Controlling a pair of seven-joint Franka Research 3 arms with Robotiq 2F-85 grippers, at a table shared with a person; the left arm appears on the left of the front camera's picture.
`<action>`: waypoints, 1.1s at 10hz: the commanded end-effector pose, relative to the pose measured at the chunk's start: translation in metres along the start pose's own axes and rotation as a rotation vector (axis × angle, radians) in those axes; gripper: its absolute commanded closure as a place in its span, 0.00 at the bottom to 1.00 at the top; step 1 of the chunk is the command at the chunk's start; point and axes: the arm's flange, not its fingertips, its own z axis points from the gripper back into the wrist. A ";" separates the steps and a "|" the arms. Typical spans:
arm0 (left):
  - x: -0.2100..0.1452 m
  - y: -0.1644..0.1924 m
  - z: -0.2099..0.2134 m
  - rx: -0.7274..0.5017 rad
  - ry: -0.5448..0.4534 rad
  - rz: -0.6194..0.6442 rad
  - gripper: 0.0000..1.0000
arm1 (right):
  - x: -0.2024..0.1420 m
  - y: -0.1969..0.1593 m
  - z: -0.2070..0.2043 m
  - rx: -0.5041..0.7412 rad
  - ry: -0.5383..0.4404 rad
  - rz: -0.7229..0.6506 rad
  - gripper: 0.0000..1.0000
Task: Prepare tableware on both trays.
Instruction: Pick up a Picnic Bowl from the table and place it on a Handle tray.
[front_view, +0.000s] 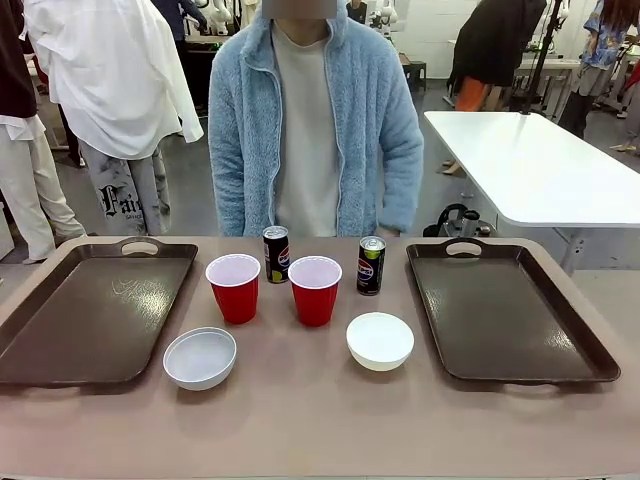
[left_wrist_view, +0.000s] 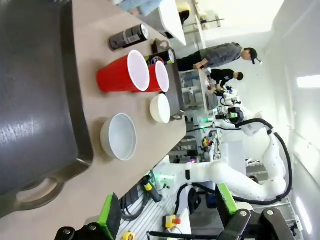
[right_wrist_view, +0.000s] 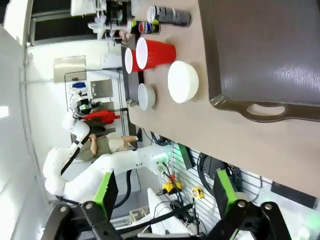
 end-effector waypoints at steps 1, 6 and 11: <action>-0.001 0.001 0.004 0.071 0.013 -0.044 0.00 | 0.000 -0.003 -0.001 -0.018 -0.008 0.050 0.00; 0.000 0.000 0.000 0.000 0.000 0.000 0.00 | 0.000 0.000 0.000 0.000 0.000 0.000 0.00; -0.005 -0.011 -0.021 0.145 -0.040 -0.035 0.00 | 0.000 0.000 0.000 0.000 0.000 0.000 0.00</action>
